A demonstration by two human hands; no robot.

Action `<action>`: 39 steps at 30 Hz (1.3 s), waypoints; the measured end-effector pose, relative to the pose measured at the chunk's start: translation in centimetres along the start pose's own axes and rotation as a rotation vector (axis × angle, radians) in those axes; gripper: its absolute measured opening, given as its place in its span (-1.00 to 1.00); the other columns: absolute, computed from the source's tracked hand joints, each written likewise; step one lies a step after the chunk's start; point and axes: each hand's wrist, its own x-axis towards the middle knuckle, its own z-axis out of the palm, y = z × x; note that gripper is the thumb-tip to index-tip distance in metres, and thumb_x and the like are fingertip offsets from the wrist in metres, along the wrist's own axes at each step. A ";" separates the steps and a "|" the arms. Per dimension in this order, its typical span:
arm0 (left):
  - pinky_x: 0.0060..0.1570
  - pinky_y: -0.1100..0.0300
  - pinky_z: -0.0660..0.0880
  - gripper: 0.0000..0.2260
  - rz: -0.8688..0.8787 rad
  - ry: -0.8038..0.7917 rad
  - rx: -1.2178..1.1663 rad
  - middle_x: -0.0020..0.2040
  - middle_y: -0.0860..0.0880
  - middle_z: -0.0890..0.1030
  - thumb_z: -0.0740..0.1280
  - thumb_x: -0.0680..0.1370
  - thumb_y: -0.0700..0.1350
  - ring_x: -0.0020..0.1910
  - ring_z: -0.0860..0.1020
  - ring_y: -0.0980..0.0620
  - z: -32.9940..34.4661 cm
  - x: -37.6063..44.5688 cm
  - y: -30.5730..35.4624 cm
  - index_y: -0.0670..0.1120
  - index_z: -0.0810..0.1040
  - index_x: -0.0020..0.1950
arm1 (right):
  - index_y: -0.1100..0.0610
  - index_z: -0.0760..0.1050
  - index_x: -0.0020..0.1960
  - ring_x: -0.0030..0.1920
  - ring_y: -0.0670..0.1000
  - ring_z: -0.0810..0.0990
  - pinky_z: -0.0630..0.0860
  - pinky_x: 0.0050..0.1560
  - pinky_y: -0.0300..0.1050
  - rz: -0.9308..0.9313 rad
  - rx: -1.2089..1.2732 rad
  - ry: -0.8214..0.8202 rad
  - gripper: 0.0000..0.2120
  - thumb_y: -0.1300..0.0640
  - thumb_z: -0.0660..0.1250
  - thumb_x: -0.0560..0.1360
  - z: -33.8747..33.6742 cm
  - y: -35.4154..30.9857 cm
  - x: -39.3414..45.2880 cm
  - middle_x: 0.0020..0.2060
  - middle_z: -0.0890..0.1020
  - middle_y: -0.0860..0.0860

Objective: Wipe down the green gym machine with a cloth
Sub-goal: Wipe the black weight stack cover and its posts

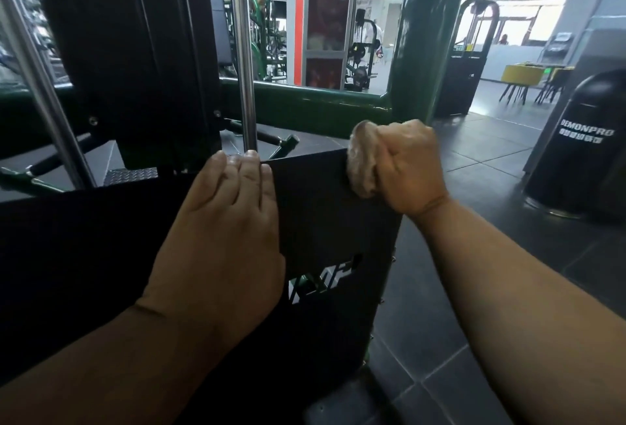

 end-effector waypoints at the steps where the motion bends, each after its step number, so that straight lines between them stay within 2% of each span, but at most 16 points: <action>1: 0.62 -0.21 0.07 -0.28 -0.006 0.001 -0.005 0.52 -0.40 0.41 0.11 0.53 0.08 0.52 0.40 -0.34 0.0 0.0 0.0 -0.35 0.34 0.57 | 0.05 0.42 -0.36 -0.38 0.11 0.41 0.45 -0.20 0.24 0.059 0.004 0.011 -0.50 0.01 0.17 0.75 -0.3 1.8 0.0 -0.43 0.38 -0.10; 2: 0.62 -0.20 0.07 -0.27 -0.014 0.005 -0.022 0.50 -0.39 0.43 0.11 0.53 0.09 0.51 0.41 -0.33 -0.1 0.0 0.0 -0.35 0.34 0.57 | 0.06 0.47 -0.35 -0.33 0.13 0.49 0.48 -0.15 0.25 0.108 0.015 0.015 -0.50 -0.01 0.18 0.75 -0.7 3.4 -0.1 -0.40 0.44 -0.09; 4: 0.61 -0.20 0.09 -0.25 -0.029 0.003 -0.036 0.46 -0.37 0.47 0.10 0.50 0.11 0.46 0.44 -0.32 -0.3 0.1 0.1 -0.35 0.34 0.57 | 0.07 0.62 -0.22 -0.08 0.17 0.62 0.53 0.05 0.25 0.182 0.060 -0.019 -0.54 -0.04 0.16 0.76 -1.4 5.9 -0.1 -0.20 0.63 -0.04; 7: 0.59 -0.21 0.12 -0.24 -0.038 -0.012 -0.040 0.40 -0.38 0.52 0.09 0.49 0.13 0.40 0.49 -0.31 -0.7 0.4 0.6 -0.34 0.38 0.55 | 0.07 0.72 0.06 0.22 0.11 0.61 0.48 0.32 0.17 0.256 0.043 -0.120 -0.53 -0.10 0.08 0.76 -1.9 6.4 0.8 0.14 0.71 -0.02; 8: 0.59 -0.21 0.13 -0.25 -0.042 -0.018 -0.036 0.37 -0.38 0.53 0.10 0.49 0.14 0.37 0.50 -0.32 -0.9 0.5 0.8 -0.34 0.41 0.53 | 0.08 0.72 0.06 0.21 0.09 0.63 0.49 0.31 0.14 0.253 0.032 -0.153 -0.55 -0.07 0.09 0.75 -2.1 6.0 1.2 0.13 0.72 0.00; 11: 0.57 -0.20 0.14 -0.26 -0.051 -0.035 -0.010 0.29 -0.37 0.58 0.10 0.48 0.15 0.29 0.54 -0.30 -1.4 0.8 1.3 -0.32 0.48 0.48 | 0.08 0.60 -0.15 -0.06 0.14 0.61 0.53 0.08 0.14 0.294 -0.009 -0.233 -0.61 0.00 0.10 0.70 -2.4 4.4 1.1 -0.14 0.67 0.01; 14: 0.55 -0.19 0.18 -0.29 -0.064 -0.028 0.001 0.15 -0.30 0.63 0.09 0.49 0.16 0.14 0.58 -0.26 -1.4 1.3 1.3 -0.31 0.52 0.44 | -0.03 0.30 -0.36 -0.22 0.15 0.48 0.41 -0.10 0.07 0.276 -0.050 -0.141 -0.56 0.06 0.14 0.71 -2.2 2.9 0.0 -0.37 0.43 -0.13; 16: 0.54 -0.21 0.18 -0.30 -0.060 -0.021 0.016 0.14 -0.32 0.64 0.11 0.49 0.15 0.12 0.59 -0.28 -1.0 1.5 1.1 -0.32 0.52 0.43 | -0.02 0.24 -0.40 -0.27 0.13 0.44 0.38 -0.15 0.07 0.231 -0.038 -0.096 -0.51 0.05 0.16 0.71 -1.7 2.4 0.0 -0.44 0.36 -0.14; 20: 0.53 -0.19 0.16 -0.27 -0.057 -0.011 0.049 0.21 -0.33 0.62 -0.04 0.50 0.11 0.21 0.57 -0.31 -0.5 1.7 1.1 -0.33 0.49 0.45 | 0.12 0.37 -0.36 -0.28 0.13 0.43 0.37 -0.17 0.03 0.087 -0.082 -0.233 -0.54 0.05 0.15 0.71 -2.4 4.9 1.3 -0.43 0.43 -0.03; 23: 0.52 -0.18 0.14 -0.27 -0.055 0.018 0.042 0.17 -0.34 0.60 0.04 0.49 0.13 0.14 0.57 -0.30 0.2 1.7 0.9 -0.36 0.49 0.43 | -0.01 0.34 -0.39 -0.27 0.11 0.40 0.45 -0.10 0.14 -0.009 -0.091 -0.280 -0.57 0.10 0.11 0.67 -2.7 6.0 3.1 -0.41 0.44 -0.08; 25: 0.52 -0.19 0.13 -0.28 -0.053 0.049 0.056 0.16 -0.34 0.59 0.02 0.51 0.10 0.12 0.56 -0.30 0.5 1.7 0.9 -0.38 0.48 0.44 | -0.11 0.21 -0.38 -0.31 0.08 0.34 0.43 -0.13 0.14 -0.015 -0.076 -0.252 -0.59 0.09 0.08 0.64 -2.2 5.5 3.1 -0.43 0.36 -0.16; 27: 0.55 -0.21 0.12 -0.29 -0.052 0.055 0.059 0.17 -0.34 0.58 -0.02 0.53 0.08 0.13 0.55 -0.30 1.0 1.6 0.8 -0.38 0.45 0.47 | -0.10 0.20 -0.38 -0.32 0.08 0.33 0.41 -0.15 0.12 0.034 -0.042 -0.194 -0.60 0.11 0.07 0.63 -1.8 4.6 2.0 -0.43 0.35 -0.17; 31: 0.56 -0.22 0.09 -0.40 -0.064 0.101 0.073 0.19 -0.35 0.57 0.21 0.59 0.01 0.19 0.55 -0.32 1.9 1.8 0.8 -0.38 0.41 0.49 | 0.04 0.41 -0.37 -0.18 0.12 0.44 0.41 0.00 0.13 0.201 -0.055 -0.089 -0.56 0.09 0.19 0.69 -0.7 3.2 -0.1 -0.40 0.48 -0.13; 32: 0.57 -0.22 0.07 -0.41 -0.066 0.100 0.083 0.20 -0.34 0.56 0.24 0.60 -0.01 0.20 0.54 -0.31 2.0 1.9 0.9 -0.38 0.40 0.50 | 0.05 0.40 -0.38 -0.19 0.13 0.44 0.41 -0.01 0.15 0.220 -0.069 -0.075 -0.55 0.08 0.21 0.70 -0.5 2.8 -0.1 -0.42 0.45 -0.13; 36: 0.57 -0.22 -0.01 -0.40 -0.080 0.065 0.105 0.22 -0.35 0.54 0.27 0.59 -0.05 0.22 0.53 -0.30 2.3 1.8 1.1 -0.42 0.36 0.51 | -0.01 0.25 -0.35 -0.27 0.10 0.34 0.42 -0.07 0.21 0.147 -0.128 -0.063 -0.57 0.04 0.15 0.70 -0.5 0.0 0.0 -0.46 0.28 -0.18; 39: 0.57 -0.23 0.02 -0.39 -0.084 0.082 0.135 0.25 -0.36 0.52 0.28 0.58 -0.03 0.25 0.50 -0.31 2.4 1.6 1.0 -0.43 0.36 0.49 | -0.03 0.26 -0.32 -0.20 0.10 0.39 0.38 -0.02 0.18 0.112 -0.102 -0.098 -0.60 -0.06 0.05 0.69 0.1 -4.6 0.0 -0.40 0.37 -0.16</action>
